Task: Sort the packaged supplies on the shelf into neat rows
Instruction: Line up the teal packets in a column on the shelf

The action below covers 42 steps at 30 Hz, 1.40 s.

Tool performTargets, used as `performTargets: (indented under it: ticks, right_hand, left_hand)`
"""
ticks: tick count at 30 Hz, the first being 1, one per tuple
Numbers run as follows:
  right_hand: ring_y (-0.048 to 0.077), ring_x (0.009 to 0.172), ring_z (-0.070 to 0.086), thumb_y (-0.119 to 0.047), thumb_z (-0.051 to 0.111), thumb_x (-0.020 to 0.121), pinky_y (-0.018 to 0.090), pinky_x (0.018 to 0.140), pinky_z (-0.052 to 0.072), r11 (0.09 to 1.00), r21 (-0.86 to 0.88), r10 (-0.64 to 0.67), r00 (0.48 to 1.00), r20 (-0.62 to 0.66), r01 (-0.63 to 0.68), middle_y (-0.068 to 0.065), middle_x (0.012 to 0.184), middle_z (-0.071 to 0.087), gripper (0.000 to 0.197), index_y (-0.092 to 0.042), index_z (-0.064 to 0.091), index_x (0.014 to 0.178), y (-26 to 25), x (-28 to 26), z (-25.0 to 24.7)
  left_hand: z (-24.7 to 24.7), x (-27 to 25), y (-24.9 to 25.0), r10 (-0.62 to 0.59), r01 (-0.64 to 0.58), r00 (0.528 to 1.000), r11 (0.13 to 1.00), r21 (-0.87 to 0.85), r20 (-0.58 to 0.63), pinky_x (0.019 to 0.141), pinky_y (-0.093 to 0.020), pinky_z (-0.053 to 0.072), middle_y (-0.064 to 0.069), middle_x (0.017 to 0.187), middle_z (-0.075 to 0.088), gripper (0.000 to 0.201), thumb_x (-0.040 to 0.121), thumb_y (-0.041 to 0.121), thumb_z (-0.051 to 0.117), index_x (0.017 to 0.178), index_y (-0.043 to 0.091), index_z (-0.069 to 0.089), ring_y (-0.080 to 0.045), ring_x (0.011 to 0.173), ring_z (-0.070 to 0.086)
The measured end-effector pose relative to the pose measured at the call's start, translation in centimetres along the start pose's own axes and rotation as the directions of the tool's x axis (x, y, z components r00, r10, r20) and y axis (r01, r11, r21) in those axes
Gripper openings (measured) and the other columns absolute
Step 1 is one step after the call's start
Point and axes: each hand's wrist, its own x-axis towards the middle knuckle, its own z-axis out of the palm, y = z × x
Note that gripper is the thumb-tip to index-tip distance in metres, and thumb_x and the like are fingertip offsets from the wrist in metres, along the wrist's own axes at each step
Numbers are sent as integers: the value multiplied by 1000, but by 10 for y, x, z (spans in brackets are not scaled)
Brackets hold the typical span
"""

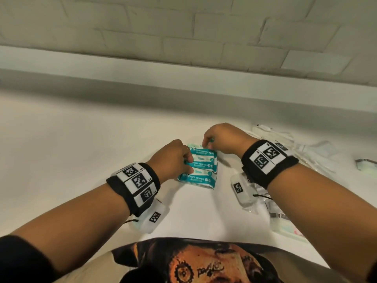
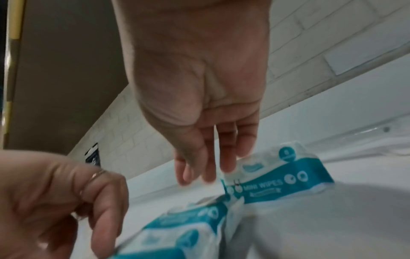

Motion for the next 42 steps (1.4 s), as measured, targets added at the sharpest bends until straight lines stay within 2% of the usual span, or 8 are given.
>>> performTargets:
  ticks: [3,8,13,21,25,32,37,42]
  right_hand:
    - [18,101,52,-24,71,82,29,78,41,998,0,66,980,-187,-68,-3,104,52,18,-25,68,100,12,1,-10]
    - [20,96,54,-19,76,76,32,76,45,987,11,163,983,-89,-163,0,111,59,47,-22,50,114,27,5,2]
    - [16,97,58,-20,67,88,26,79,43,970,107,222,975,-8,-220,0,112,67,19,-17,67,106,33,13,-12]
    - [22,97,64,-21,74,83,37,87,56,936,129,313,942,124,-328,4,113,66,31,-15,67,113,28,21,-9]
    - [19,99,62,-22,73,84,29,86,51,956,100,274,961,18,-275,2,114,67,28,-15,70,111,18,31,-8]
    - [14,89,58,-15,71,85,27,80,50,970,98,216,973,77,-223,-1,116,67,31,-19,70,115,10,41,-1]
    - [17,114,56,-15,65,89,26,88,40,990,49,130,989,66,-133,-2,130,61,41,-23,60,129,17,29,-3]
    - [15,108,58,-14,68,87,20,85,41,941,317,130,991,-15,-119,2,125,63,43,-22,60,129,52,-13,-31]
  left_hand:
    - [-4,3,3,43,-42,999,997,68,-14,88,-28,47,3,116,53,30,81,32,73,109,24,67,-15,105,54]
    - [-4,12,15,155,-171,983,968,183,99,102,-27,37,5,144,44,48,89,32,62,136,22,52,-15,126,46]
    - [2,17,14,162,-190,978,949,251,129,104,-29,38,6,143,45,50,88,36,60,136,24,51,-15,126,46]
    - [2,18,15,164,-196,976,950,245,144,102,-28,38,6,143,46,52,88,35,62,137,23,51,-15,126,47]
    - [1,17,16,175,-208,974,945,253,147,104,-29,37,3,145,45,52,89,33,62,138,20,50,-17,127,46]
    - [0,14,18,192,-225,970,938,264,147,106,-26,32,4,148,40,49,91,30,60,138,19,51,-16,131,42]
    - [0,13,20,187,-212,976,937,277,116,105,-28,34,5,146,41,52,87,40,63,135,22,53,-15,128,43]
    - [-7,18,31,145,-243,945,912,332,294,119,-38,8,5,161,3,98,76,64,63,152,26,14,-20,148,-1]
